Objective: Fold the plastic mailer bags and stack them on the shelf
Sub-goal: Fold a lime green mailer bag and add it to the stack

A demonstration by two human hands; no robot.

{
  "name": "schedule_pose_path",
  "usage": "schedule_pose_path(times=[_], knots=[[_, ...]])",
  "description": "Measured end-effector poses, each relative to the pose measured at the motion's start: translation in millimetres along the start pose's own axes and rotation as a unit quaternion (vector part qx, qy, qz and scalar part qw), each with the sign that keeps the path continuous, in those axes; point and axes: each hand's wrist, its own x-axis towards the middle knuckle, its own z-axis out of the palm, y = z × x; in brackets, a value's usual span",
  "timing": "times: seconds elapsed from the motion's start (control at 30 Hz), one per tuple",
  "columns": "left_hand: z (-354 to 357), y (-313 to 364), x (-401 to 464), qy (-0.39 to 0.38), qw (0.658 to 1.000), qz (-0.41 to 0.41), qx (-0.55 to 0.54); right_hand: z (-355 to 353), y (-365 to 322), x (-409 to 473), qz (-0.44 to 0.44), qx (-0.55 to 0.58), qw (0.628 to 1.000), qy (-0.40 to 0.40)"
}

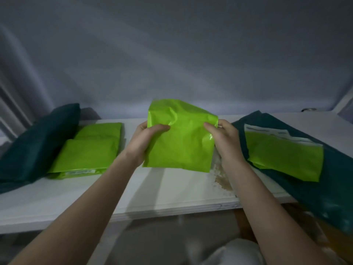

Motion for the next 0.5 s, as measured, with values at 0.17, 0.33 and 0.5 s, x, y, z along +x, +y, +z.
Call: schedule_pose_path(times=[0.17, 0.33, 0.5], knots=[[-41, -7, -2, 0.06, 0.998, 0.017, -0.014, 39, 15, -3, 0.001, 0.002, 0.999, -0.037], [-72, -31, 0, 0.067, 0.998, 0.015, 0.0, 58, 34, -3, 0.021, -0.015, 0.997, -0.072], [-77, -40, 8, 0.074, 0.997, 0.03, -0.01, 61, 49, -1, 0.02, -0.017, 0.995, -0.099]])
